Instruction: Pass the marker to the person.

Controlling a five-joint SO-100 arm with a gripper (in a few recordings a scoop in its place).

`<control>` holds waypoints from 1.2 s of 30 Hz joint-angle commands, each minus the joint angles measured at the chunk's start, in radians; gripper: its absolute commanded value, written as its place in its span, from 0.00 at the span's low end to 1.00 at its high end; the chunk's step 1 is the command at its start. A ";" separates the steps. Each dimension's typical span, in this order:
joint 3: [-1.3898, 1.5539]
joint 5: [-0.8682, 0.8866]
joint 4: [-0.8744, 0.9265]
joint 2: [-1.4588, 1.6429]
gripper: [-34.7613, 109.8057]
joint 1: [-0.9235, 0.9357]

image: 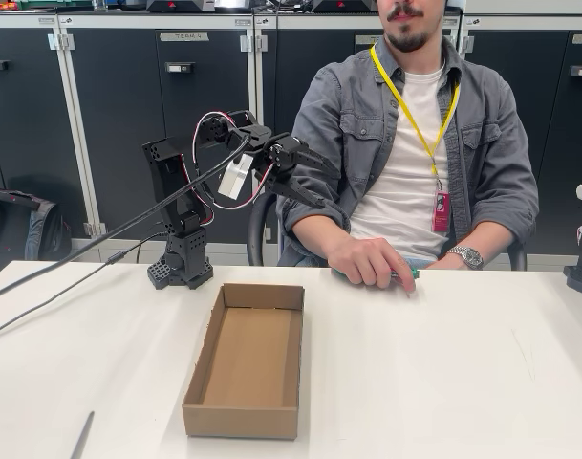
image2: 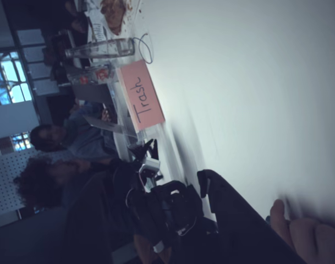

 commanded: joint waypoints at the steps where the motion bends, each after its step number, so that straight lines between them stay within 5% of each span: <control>1: -0.023 -0.003 -0.025 0.038 0.48 0.003; 36: 0.015 0.006 -0.025 0.058 0.49 0.034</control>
